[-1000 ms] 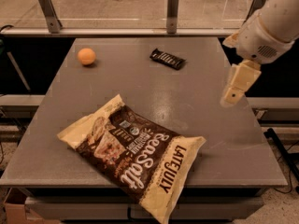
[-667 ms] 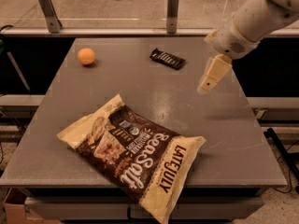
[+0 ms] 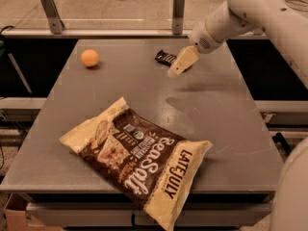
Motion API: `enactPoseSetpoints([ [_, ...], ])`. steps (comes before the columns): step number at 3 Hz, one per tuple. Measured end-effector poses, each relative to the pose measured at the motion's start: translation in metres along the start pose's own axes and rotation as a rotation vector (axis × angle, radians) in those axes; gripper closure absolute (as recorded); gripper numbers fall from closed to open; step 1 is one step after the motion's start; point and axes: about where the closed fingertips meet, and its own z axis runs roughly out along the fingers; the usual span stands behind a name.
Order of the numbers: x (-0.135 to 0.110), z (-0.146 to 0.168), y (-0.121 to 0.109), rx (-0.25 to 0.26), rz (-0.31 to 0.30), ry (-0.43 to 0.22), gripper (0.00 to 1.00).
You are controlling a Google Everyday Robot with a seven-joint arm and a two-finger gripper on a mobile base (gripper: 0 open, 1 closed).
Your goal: Move rxbar chocolate near brown chip bag
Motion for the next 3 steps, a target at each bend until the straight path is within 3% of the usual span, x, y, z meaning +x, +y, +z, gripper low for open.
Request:
enactPoseSetpoints([
  [1, -0.004, 0.029, -0.018, 0.002, 0.082, -0.027, 0.0],
  [2, 0.001, 0.053, -0.026, -0.023, 0.158, -0.026, 0.16],
  [3, 0.005, 0.066, -0.024, -0.05, 0.195, -0.024, 0.4],
])
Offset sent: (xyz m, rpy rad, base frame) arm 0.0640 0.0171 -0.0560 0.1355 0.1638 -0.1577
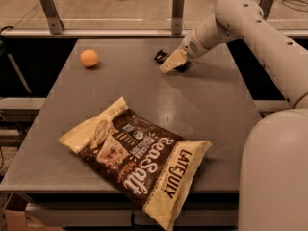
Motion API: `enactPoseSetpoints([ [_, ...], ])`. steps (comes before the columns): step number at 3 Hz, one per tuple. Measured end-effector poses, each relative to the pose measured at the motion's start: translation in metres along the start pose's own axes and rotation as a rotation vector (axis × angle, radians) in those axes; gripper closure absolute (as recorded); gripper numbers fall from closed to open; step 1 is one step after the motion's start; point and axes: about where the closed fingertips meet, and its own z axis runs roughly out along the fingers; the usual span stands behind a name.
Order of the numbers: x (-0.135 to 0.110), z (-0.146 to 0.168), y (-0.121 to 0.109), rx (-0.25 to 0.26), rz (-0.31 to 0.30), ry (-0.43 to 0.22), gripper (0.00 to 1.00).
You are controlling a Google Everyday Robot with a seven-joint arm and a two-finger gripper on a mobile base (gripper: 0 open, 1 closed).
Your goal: Move rxbar chocolate near brown chip bag
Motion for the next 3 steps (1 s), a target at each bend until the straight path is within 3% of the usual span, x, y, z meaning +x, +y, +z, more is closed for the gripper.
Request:
enactPoseSetpoints([
  [2, -0.0042, -0.0043, 0.0015, -0.007, 0.002, -0.002, 0.87],
  [3, -0.0057, -0.0061, 0.0015, -0.007, 0.002, -0.002, 1.0],
])
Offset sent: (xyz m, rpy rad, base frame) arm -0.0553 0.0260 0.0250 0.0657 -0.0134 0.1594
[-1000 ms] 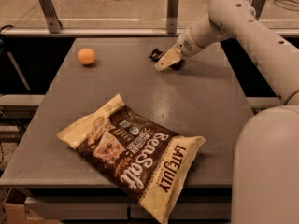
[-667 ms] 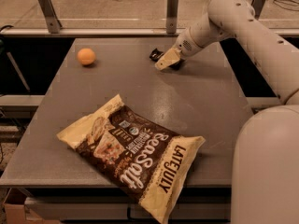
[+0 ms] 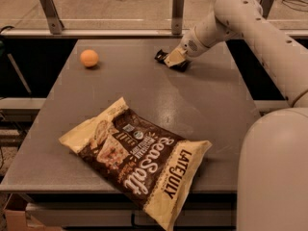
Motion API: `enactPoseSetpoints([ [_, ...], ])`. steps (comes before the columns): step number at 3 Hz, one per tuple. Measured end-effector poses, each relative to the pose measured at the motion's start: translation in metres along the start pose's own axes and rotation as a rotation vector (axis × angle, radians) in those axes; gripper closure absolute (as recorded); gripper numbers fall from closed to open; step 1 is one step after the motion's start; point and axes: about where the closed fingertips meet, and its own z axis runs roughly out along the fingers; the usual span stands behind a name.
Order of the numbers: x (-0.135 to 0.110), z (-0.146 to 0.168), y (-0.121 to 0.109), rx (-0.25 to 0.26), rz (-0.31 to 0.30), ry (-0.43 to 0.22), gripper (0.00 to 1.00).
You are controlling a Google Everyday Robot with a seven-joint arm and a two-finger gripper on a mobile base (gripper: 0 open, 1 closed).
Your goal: Move rxbar chocolate near brown chip bag
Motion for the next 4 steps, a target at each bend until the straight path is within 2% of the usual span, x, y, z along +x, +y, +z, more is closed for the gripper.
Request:
enactPoseSetpoints([
  [1, 0.0, 0.0, 0.0, 0.0, 0.0, 0.0, 1.0],
  [2, -0.005, -0.018, 0.024, -0.024, -0.088, -0.021, 1.0],
  [3, -0.014, -0.078, 0.077, -0.043, -0.283, -0.074, 1.0],
  [4, -0.017, -0.09, 0.085, -0.034, -0.378, -0.085, 1.0],
])
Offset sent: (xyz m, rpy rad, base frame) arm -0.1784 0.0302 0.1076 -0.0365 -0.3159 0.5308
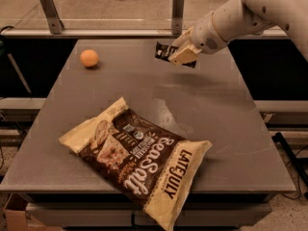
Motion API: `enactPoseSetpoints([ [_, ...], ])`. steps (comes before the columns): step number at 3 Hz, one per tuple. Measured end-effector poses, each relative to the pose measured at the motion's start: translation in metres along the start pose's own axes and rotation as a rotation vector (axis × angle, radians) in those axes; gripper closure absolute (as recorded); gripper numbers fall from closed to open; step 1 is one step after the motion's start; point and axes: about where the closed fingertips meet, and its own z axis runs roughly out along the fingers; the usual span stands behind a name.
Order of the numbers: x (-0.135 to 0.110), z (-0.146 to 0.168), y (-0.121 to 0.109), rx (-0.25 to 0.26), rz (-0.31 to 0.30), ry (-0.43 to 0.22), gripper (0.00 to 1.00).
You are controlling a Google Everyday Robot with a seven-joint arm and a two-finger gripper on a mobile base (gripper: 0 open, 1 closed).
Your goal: Move rxbar chocolate near brown chip bag
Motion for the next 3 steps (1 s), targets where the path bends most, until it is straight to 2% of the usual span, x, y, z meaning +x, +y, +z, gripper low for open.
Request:
enactPoseSetpoints([
  [1, 0.0, 0.001, 0.0, -0.001, 0.002, 0.001, 1.0],
  [2, 0.001, 0.015, 0.03, -0.077, -0.038, -0.007, 1.0],
  [3, -0.006, 0.029, 0.081, -0.179, -0.1, -0.025, 1.0],
])
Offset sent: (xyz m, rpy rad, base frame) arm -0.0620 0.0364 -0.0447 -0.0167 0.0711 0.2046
